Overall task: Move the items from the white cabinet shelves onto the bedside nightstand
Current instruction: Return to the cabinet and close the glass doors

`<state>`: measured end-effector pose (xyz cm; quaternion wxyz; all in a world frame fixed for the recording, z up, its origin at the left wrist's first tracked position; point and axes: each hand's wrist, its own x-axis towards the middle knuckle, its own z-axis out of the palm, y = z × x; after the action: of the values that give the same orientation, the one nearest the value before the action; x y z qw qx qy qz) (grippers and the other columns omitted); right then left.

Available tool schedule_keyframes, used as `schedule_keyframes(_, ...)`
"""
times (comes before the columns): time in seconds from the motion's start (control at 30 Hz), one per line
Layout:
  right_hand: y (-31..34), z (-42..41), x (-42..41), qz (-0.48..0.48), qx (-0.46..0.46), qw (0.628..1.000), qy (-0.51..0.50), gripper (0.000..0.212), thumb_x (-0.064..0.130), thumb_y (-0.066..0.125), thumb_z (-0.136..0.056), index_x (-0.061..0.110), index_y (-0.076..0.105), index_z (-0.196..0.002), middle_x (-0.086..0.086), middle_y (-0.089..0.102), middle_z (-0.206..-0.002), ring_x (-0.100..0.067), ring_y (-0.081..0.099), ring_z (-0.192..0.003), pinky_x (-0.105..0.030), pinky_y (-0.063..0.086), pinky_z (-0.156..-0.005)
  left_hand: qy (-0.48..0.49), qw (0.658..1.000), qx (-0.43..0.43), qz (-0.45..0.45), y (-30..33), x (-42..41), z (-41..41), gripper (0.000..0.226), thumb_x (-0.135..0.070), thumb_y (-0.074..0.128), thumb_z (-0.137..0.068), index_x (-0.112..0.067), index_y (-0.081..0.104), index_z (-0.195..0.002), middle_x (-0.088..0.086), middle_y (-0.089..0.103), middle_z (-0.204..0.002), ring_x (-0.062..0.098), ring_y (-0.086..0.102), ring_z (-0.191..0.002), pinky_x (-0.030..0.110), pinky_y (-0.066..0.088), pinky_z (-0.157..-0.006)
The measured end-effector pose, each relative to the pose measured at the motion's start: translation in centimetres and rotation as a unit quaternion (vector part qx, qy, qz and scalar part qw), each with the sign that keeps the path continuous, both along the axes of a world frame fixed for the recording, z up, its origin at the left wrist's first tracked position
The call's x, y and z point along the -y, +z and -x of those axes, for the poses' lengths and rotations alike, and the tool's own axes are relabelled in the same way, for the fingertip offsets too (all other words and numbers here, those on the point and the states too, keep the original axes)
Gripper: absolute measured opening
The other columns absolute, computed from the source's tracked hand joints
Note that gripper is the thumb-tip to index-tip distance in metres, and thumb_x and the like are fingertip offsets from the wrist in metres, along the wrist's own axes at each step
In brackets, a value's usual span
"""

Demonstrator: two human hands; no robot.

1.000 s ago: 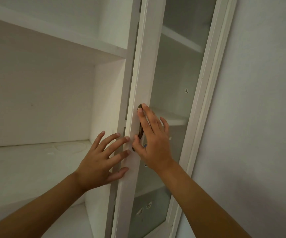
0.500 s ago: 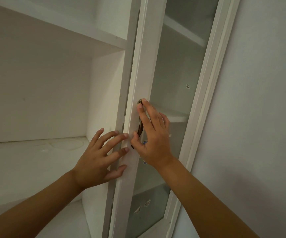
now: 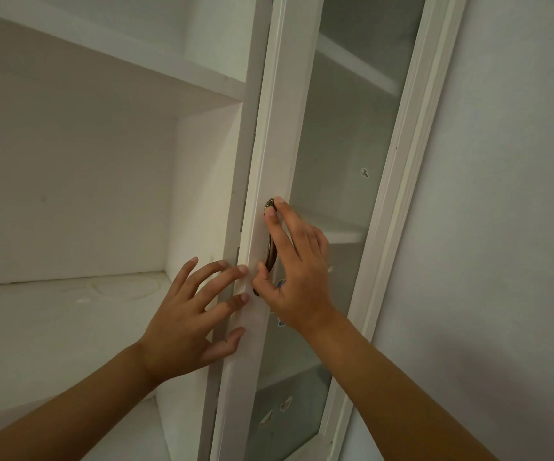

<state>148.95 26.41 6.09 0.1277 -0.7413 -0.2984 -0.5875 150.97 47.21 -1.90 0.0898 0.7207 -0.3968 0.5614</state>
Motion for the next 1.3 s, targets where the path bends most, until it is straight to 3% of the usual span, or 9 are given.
schedule_keyframes(0.17, 0.3, -0.3, -0.2, 0.007, -0.005, 1.000, -0.004, 0.072, 0.032, 0.068, -0.093, 0.007, 0.045, -0.156, -0.010, 0.038, -0.166, -0.022, 0.034, -0.155, -0.057, 0.034, -0.116, 0.017, 1.000, -0.006, 0.011, 0.1, 0.0, 0.0, 0.047, -0.057, 0.060, -0.094, -0.027, 0.062, -0.129, 0.009, 0.055, -0.152, 0.036, 0.044, -0.145, 0.066, 0.031, -0.119)
schedule_keyframes(0.33, 0.3, -0.8, -0.9, 0.004, -0.015, 1.000, -0.007, 0.072, 0.030, 0.070, -0.093, 0.007, 0.044, -0.157, -0.010, 0.036, -0.167, -0.021, 0.033, -0.155, -0.056, 0.035, -0.115, 0.040, 0.999, -0.025, 0.022, 0.0, -0.2, 0.0, 0.043, -0.052, 0.067, -0.090, -0.021, 0.073, -0.120, 0.010, 0.056, -0.151, 0.039, 0.045, -0.145, 0.066, 0.031, -0.118)
schedule_keyframes(0.77, -0.1, -1.4, -0.9, 0.004, -0.024, 1.000, -0.002, 0.074, 0.029, 0.070, -0.093, 0.007, 0.041, -0.158, -0.010, 0.033, -0.169, -0.022, 0.031, -0.156, -0.056, 0.034, -0.115, 0.051, 0.997, -0.049, 0.013, 0.1, -0.1, 0.0, 0.044, -0.051, 0.068, -0.089, -0.022, 0.070, -0.123, 0.010, 0.056, -0.151, 0.038, 0.047, -0.142, 0.064, 0.033, -0.118)
schedule_keyframes(1.03, 1.2, 1.4, -0.2, 0.057, -0.126, 0.989, -0.044, 0.077, 0.044, 0.056, -0.102, 0.019, 0.023, -0.166, 0.004, 0.012, -0.176, -0.012, 0.014, -0.161, -0.054, 0.025, -0.123, 0.100, 0.993, -0.055, -0.009, -0.1, -0.2, 1.1, 0.047, -0.053, 0.055, -0.097, -0.020, 0.064, -0.129, 0.012, 0.055, -0.152, 0.041, 0.054, -0.134, 0.069, 0.039, -0.112)
schedule_keyframes(1.17, 2.5, 3.6, 0.9, 0.085, -0.191, 0.977, -0.042, 0.077, 0.046, 0.050, -0.102, 0.024, 0.017, -0.167, 0.008, 0.007, -0.176, -0.012, 0.010, -0.161, -0.053, 0.019, -0.127, 0.151, 0.985, -0.076, -0.024, -0.1, -0.1, 2.2, 0.052, -0.053, 0.048, -0.099, -0.017, 0.069, -0.129, 0.012, 0.053, -0.154, 0.042, 0.054, -0.133, 0.067, 0.035, -0.116)
schedule_keyframes(1.3, 1.8, 5.8, 3.0, 0.087, -0.249, 0.964, -0.035, 0.074, 0.046, 0.048, -0.104, 0.028, 0.015, -0.167, 0.011, 0.003, -0.176, -0.012, 0.001, -0.162, -0.050, 0.009, -0.130, 0.203, 0.970, -0.128, -0.045, 0.6, 0.1, 4.2, 0.067, -0.063, 0.026, -0.104, -0.020, 0.068, -0.133, 0.009, 0.049, -0.159, 0.040, 0.052, -0.136, 0.067, 0.033, -0.117)
